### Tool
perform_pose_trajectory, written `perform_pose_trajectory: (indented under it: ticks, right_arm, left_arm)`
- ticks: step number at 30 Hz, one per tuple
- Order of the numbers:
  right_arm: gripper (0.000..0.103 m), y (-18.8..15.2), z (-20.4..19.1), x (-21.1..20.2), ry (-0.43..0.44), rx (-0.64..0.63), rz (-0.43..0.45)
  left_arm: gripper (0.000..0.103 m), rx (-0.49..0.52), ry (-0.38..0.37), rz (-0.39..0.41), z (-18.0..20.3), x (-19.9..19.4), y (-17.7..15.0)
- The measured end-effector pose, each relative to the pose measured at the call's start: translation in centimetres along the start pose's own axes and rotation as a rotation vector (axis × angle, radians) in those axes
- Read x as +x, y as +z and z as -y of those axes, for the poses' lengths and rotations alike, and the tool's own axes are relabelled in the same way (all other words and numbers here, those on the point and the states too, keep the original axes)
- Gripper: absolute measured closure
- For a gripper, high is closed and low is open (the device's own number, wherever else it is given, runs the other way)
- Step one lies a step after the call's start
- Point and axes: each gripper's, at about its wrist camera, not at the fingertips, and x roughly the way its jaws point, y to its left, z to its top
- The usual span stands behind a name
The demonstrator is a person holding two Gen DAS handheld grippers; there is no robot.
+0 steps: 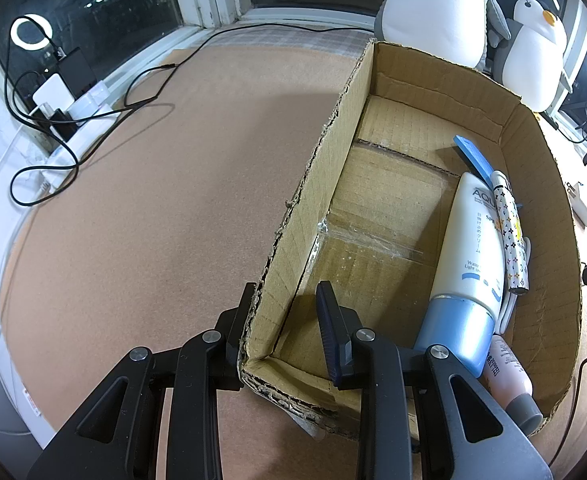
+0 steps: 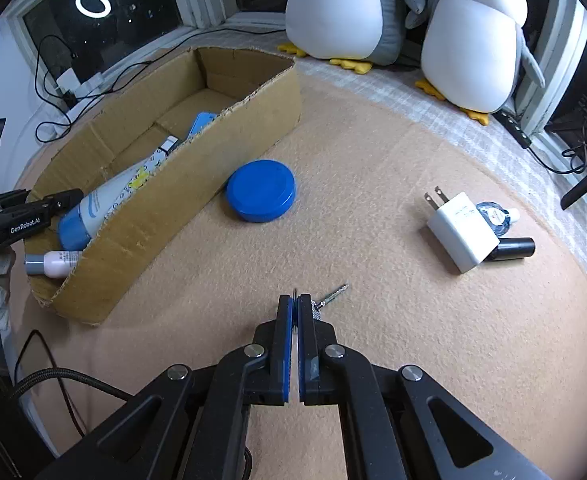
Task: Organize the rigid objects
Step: 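Pinch the key ring with the right gripper and lift it, then carry the keys into the box and open the right gripper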
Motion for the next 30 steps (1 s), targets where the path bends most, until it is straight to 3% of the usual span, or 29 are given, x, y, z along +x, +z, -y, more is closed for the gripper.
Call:
perform_pose_trajectory:
  ticks: [10, 18, 30]
  right_arm:
    - [0.101, 1.4, -0.8, -3.2, 0.055, 0.048, 0.096]
    - [0.101, 5.1, -4.1, -6.4, 0.125, 0.018, 0.200]
    - [0.101, 10.2, -10.3, -5.5, 0.202, -0.055, 0.233]
  left_arm:
    - [0.076, 0.000, 0.000, -0.001, 0.0, 0.0, 0.0]
    - [0.076, 0.000, -0.001, 0.000, 0.0, 0.0, 0.0]
    - [0.076, -0.006, -0.011, 0.002, 0.1, -0.1, -0.2]
